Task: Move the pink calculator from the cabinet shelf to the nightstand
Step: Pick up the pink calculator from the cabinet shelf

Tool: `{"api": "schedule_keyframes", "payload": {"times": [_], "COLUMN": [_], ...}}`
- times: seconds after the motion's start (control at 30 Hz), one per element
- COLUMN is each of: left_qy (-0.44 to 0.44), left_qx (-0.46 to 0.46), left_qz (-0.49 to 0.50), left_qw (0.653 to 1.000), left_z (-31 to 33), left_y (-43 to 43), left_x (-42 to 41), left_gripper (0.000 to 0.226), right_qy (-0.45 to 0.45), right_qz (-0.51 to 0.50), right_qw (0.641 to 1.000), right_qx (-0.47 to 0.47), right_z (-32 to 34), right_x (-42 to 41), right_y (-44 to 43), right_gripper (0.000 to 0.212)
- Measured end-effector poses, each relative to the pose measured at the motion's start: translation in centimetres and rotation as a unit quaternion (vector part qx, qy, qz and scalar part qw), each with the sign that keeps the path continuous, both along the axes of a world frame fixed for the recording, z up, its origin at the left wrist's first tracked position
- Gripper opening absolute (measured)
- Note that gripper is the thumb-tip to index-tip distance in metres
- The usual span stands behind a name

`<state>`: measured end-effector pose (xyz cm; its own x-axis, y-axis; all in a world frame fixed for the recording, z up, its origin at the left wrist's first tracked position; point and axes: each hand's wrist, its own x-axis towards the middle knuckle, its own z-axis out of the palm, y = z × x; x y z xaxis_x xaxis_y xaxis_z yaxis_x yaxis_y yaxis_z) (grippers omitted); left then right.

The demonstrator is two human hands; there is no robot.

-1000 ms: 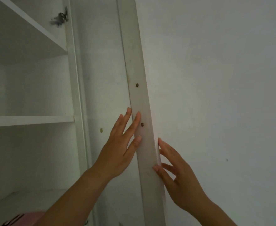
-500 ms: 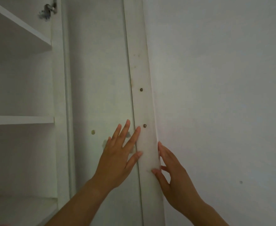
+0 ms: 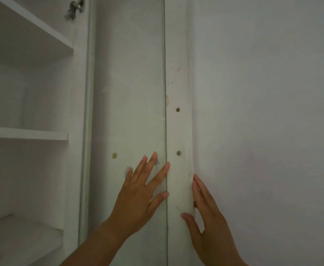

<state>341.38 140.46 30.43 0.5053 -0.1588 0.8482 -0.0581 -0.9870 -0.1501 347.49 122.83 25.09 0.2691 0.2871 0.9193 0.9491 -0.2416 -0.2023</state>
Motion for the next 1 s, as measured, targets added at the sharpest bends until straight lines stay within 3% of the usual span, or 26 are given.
{"api": "schedule_keyframes", "payload": {"times": [0.5, 0.7, 0.83, 1.0], "left_qy": [0.020, 0.092, 0.125, 0.147], "left_qx": [-0.026, -0.007, 0.008, 0.002], "left_qz": [-0.021, -0.023, 0.038, 0.071], "left_qw": [0.999, 0.995, 0.991, 0.987], "left_z": [0.1, 1.5, 2.2, 2.7], "left_y": [-0.1, 0.1, 1.8, 5.2], "left_x": [-0.4, -4.0, -7.2, -12.9], "left_gripper": [0.060, 0.056, 0.052, 0.056], "right_qy": [0.037, -0.022, 0.003, 0.034], "right_qz": [0.030, -0.007, 0.046, 0.112], "right_qw": [0.999, 0.995, 0.990, 0.989], "right_qx": [-0.001, 0.099, 0.130, 0.092], "right_z": [0.3, 1.9, 3.2, 3.7], "right_x": [-0.2, -2.8, -5.7, -9.1], "right_y": [-0.7, -0.6, 1.2, 5.3], "right_gripper": [0.067, 0.047, 0.043, 0.041]}}
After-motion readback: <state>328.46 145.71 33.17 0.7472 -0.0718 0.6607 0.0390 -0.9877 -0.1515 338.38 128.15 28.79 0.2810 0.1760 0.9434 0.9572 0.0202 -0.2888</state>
